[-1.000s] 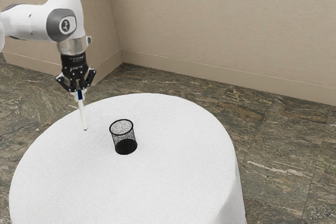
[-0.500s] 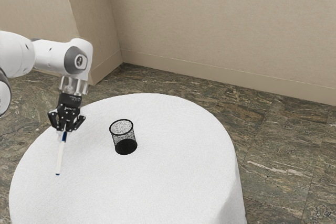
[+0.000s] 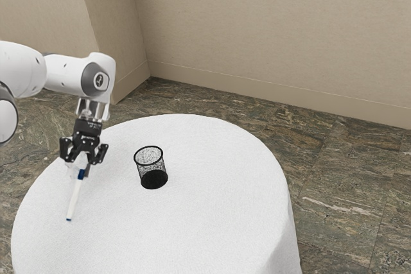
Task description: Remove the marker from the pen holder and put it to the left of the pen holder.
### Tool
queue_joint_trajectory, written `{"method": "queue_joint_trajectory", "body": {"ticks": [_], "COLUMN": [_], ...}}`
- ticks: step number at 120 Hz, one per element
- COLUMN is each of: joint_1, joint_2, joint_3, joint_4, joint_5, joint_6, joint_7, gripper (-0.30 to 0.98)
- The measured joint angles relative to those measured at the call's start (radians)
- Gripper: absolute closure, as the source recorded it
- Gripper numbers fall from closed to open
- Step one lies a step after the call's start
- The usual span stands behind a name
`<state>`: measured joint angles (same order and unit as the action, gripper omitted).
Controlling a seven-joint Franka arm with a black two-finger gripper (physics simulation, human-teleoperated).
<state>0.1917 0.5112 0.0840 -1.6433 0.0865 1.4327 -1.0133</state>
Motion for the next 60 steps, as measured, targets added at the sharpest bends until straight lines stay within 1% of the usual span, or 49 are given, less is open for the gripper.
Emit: {"method": "queue_joint_trajectory", "body": {"ticks": [12,20,30,42,52,60], "joint_1": [-0.001,-0.007,-0.011,-0.010,-0.008,-0.016], "joint_2": [-0.019,-0.058,-0.150,-0.265,-0.323,-0.375], "joint_3": [-0.003,-0.012,-0.036,-0.091,-0.133,-0.162], "joint_4": [0.000,0.000,0.002,0.025,0.031,0.030], "joint_5": [-0.001,-0.001,-0.002,-0.015,-0.065,-0.119], "joint_6": [0.021,0.040,0.068,0.114,0.200,0.251], "joint_7": [0.005,0.010,0.019,0.050,0.152,0.247], "gripper": [0.29,0.23,0.16,0.10,0.07,0.05]}}
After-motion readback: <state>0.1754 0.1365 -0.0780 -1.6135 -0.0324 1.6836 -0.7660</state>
